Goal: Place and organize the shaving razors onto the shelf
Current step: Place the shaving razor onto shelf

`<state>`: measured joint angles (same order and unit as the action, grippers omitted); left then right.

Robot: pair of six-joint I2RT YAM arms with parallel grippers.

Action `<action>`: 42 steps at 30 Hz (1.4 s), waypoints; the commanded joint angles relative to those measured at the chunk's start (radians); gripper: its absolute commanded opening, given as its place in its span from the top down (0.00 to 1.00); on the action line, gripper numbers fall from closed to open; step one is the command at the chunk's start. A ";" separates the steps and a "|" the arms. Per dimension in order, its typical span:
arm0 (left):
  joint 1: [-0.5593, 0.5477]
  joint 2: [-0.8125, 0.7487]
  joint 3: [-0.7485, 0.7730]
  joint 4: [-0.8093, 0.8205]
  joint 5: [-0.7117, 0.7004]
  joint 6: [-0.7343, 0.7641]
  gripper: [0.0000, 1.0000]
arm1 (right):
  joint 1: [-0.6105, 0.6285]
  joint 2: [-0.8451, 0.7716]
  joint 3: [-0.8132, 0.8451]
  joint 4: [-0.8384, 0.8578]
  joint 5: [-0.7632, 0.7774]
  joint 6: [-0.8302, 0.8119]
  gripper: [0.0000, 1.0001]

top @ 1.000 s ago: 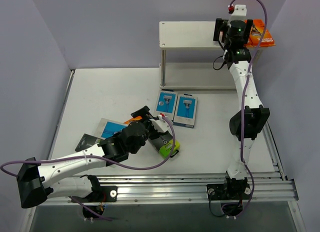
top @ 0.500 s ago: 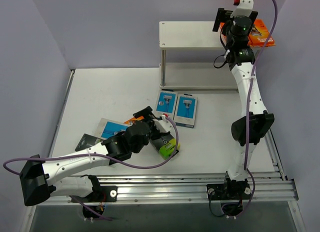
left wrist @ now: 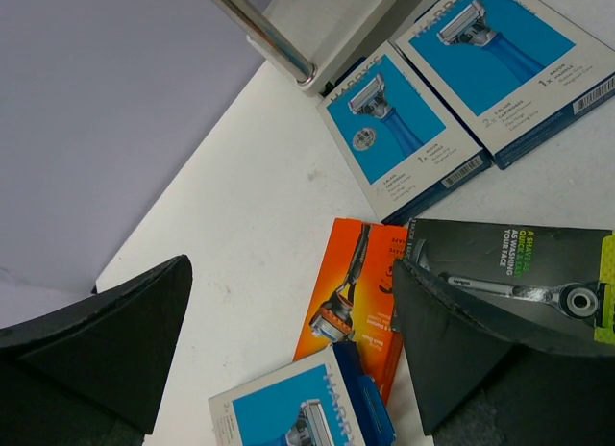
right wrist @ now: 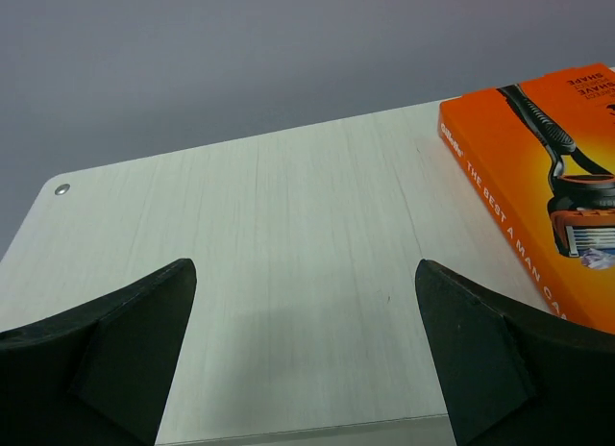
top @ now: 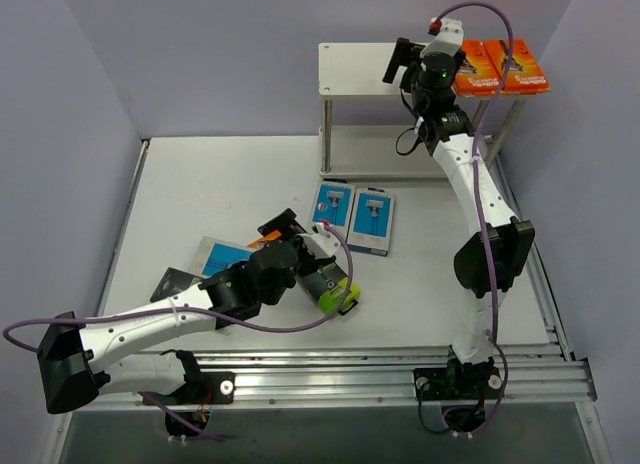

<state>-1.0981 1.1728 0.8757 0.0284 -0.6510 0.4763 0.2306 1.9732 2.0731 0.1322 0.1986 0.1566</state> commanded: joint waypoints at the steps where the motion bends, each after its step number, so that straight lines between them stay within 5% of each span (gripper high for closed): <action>1: 0.017 -0.082 0.049 -0.110 -0.038 -0.106 0.06 | 0.013 -0.011 0.022 0.076 0.091 0.066 0.08; 15: 0.046 -0.240 0.026 -0.320 -0.047 -0.355 0.06 | 0.022 0.073 0.030 0.083 0.222 0.100 0.08; 42: 0.053 -0.219 0.048 -0.366 -0.038 -0.424 0.06 | 0.018 0.230 0.182 0.095 0.338 0.060 0.04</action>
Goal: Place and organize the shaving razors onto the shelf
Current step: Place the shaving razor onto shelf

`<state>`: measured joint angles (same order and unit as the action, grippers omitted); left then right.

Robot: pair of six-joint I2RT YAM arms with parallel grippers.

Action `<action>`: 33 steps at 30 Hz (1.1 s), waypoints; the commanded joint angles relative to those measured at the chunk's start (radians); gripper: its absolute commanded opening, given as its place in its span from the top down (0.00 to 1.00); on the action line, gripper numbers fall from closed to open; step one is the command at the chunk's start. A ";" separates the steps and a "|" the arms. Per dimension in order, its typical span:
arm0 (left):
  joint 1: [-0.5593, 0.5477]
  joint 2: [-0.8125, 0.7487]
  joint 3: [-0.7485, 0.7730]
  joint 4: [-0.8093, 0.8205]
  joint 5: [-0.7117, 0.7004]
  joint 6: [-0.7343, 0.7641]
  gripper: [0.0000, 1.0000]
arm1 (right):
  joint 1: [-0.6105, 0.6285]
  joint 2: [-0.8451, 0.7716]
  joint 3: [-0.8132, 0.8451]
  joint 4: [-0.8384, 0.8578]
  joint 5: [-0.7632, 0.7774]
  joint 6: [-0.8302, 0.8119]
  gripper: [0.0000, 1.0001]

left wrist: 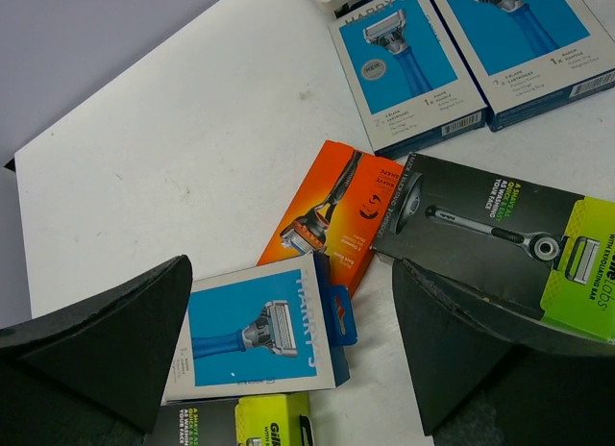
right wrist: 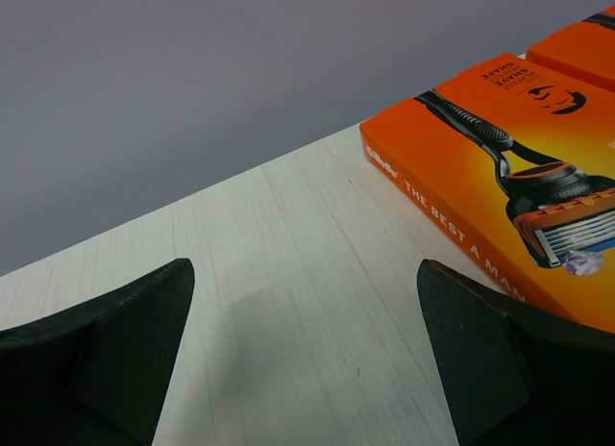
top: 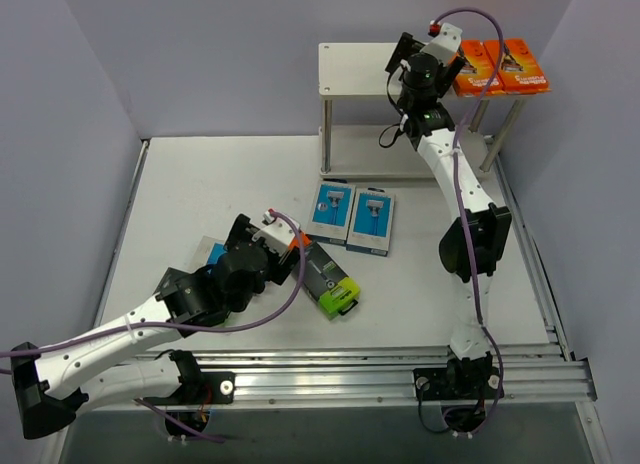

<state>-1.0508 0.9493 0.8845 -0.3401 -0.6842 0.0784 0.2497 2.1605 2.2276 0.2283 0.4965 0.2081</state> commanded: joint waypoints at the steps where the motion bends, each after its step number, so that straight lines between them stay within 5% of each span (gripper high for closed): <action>1: 0.006 0.006 0.036 0.003 -0.006 -0.026 0.06 | 0.000 0.044 0.029 -0.003 0.043 0.008 0.04; 33: 0.008 0.055 -0.007 0.036 0.032 -0.058 0.06 | -0.038 0.105 0.069 0.043 0.091 -0.004 0.02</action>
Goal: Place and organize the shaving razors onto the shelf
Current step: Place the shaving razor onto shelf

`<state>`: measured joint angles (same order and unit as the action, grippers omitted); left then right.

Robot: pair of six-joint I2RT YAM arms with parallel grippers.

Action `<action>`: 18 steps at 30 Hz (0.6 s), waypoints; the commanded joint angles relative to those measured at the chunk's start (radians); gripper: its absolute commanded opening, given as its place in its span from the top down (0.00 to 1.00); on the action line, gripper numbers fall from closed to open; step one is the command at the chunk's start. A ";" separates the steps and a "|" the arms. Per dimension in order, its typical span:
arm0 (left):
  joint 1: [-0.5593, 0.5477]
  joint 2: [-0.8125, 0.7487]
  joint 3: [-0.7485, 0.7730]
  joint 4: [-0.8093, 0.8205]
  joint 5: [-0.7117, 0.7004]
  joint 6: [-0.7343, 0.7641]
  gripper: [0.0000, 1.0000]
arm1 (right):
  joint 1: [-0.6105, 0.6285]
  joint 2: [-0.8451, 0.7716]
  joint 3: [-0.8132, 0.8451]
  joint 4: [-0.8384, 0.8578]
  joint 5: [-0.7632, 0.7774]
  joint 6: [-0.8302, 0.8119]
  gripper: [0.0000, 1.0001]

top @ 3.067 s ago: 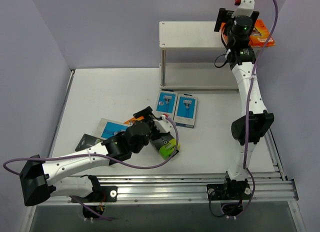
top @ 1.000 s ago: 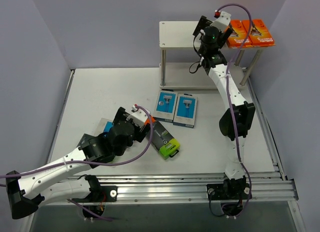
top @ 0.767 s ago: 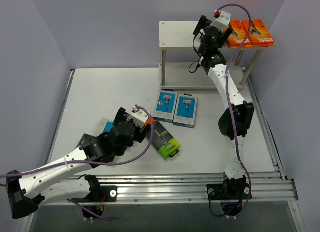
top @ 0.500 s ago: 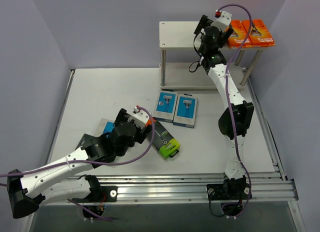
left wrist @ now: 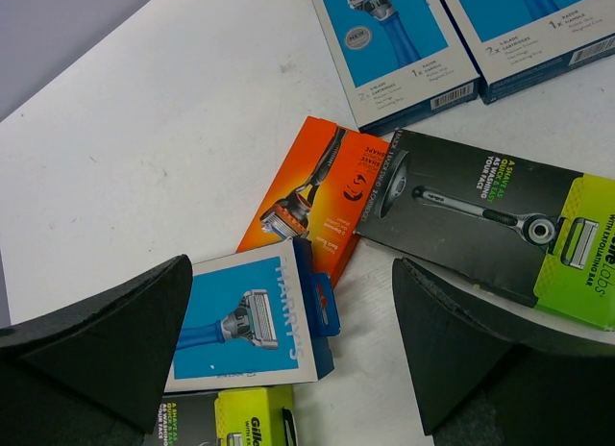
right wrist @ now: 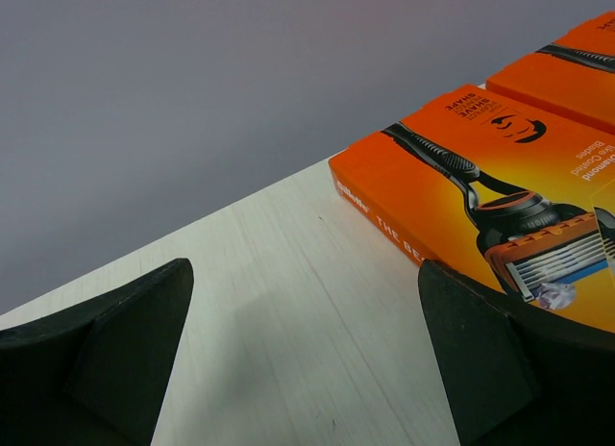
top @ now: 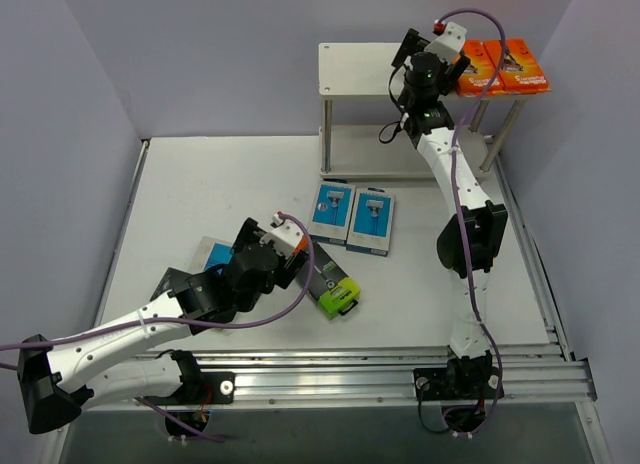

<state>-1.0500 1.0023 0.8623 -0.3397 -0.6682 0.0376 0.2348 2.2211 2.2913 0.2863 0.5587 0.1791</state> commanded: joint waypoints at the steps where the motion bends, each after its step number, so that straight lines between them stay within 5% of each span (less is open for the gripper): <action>1: 0.007 0.007 0.018 0.037 0.016 -0.019 0.06 | -0.025 0.045 0.005 -0.012 0.027 0.025 0.02; 18: 0.007 0.033 0.026 0.041 0.035 -0.025 0.06 | -0.031 0.080 0.028 0.020 0.027 0.008 0.01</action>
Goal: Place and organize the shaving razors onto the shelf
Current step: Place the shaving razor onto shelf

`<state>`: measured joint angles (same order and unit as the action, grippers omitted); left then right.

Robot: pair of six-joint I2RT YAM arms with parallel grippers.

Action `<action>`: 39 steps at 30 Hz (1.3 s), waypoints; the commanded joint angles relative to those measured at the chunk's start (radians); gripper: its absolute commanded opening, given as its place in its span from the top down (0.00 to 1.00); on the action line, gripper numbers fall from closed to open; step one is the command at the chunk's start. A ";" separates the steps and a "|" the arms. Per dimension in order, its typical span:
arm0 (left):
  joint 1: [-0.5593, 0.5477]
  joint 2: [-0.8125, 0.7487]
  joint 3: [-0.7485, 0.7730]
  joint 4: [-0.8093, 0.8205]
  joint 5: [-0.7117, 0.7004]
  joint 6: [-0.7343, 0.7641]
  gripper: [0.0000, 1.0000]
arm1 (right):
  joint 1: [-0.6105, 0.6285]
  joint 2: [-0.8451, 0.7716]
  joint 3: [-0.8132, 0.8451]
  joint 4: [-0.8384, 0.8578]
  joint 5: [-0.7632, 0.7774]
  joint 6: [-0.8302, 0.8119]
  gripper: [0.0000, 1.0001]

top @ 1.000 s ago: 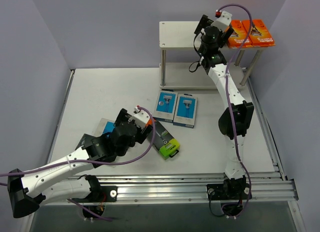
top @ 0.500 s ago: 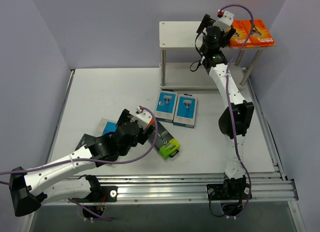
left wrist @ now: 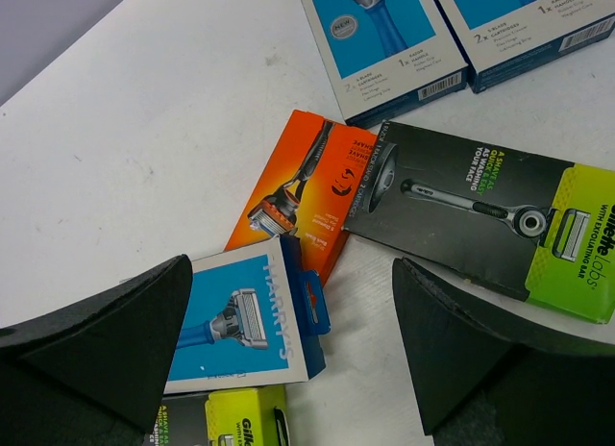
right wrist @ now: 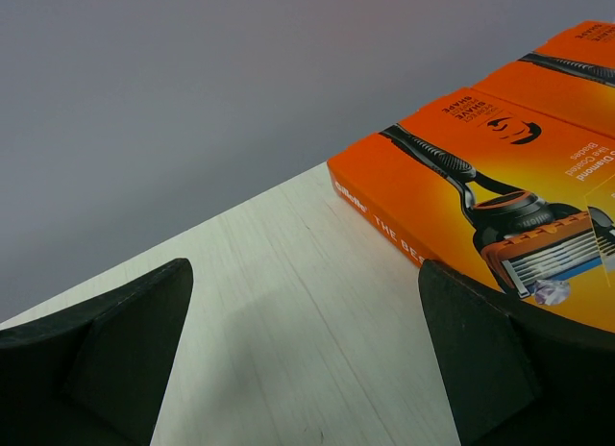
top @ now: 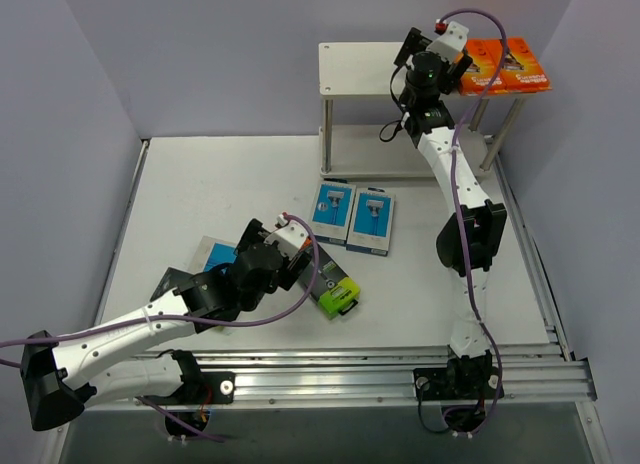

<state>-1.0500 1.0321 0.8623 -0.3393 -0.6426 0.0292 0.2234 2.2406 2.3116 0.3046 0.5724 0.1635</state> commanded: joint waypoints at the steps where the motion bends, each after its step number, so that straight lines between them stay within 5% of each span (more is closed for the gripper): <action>1: 0.007 0.005 0.027 0.040 0.009 -0.017 0.06 | -0.021 0.060 0.008 0.001 0.015 0.025 0.00; 22: 0.007 -0.013 0.026 0.033 0.008 -0.074 0.06 | 0.008 -0.038 -0.153 0.120 -0.137 -0.027 0.00; 39: -0.001 -0.130 0.058 -0.053 -0.014 -0.078 0.06 | 0.077 -0.298 -0.411 0.175 -0.172 -0.033 0.00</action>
<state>-1.0500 0.9401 0.8692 -0.3840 -0.6319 -0.0479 0.2859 2.0361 1.9446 0.4778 0.4210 0.1070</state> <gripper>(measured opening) 0.941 0.996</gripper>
